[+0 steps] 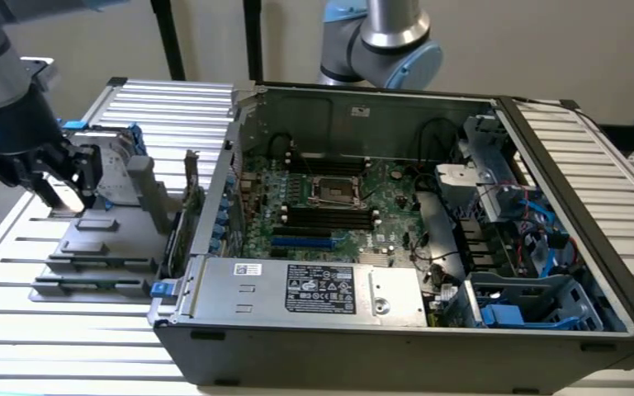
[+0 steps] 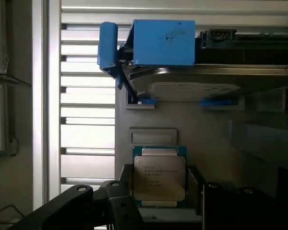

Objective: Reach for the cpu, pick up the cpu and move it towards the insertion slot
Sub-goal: 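Pick up the cpu and move it towards the insertion slot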

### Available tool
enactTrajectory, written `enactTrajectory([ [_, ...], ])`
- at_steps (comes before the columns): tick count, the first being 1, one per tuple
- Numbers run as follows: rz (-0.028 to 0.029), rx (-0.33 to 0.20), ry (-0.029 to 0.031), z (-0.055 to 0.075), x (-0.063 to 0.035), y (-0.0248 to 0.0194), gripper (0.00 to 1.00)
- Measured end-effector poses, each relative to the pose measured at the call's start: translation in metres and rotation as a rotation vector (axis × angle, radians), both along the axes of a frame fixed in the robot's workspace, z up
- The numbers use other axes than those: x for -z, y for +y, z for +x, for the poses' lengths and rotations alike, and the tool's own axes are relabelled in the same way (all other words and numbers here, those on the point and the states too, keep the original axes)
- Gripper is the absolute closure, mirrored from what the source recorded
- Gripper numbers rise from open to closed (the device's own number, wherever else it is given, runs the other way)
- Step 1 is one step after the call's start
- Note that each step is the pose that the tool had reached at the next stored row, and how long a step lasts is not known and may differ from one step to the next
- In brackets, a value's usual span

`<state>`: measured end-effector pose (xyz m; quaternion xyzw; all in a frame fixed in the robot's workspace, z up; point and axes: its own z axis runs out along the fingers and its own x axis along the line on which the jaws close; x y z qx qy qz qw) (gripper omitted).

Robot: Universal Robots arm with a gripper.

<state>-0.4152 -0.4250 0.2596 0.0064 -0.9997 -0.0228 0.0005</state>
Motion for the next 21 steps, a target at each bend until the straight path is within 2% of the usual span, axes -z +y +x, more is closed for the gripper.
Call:
enactTrajectory([
  [6,0.0008,-0.021,0.0001,0.006,-0.0271,-0.0001,0.46],
  [12,0.0069,-0.045,0.0004,0.017,-0.0545,-0.0003,0.46],
  [16,0.0116,-0.050,0.0030,0.032,-0.0727,-0.0003,0.46],
  [21,0.0124,-0.051,0.0109,0.054,-0.0949,-0.0003,0.46],
])
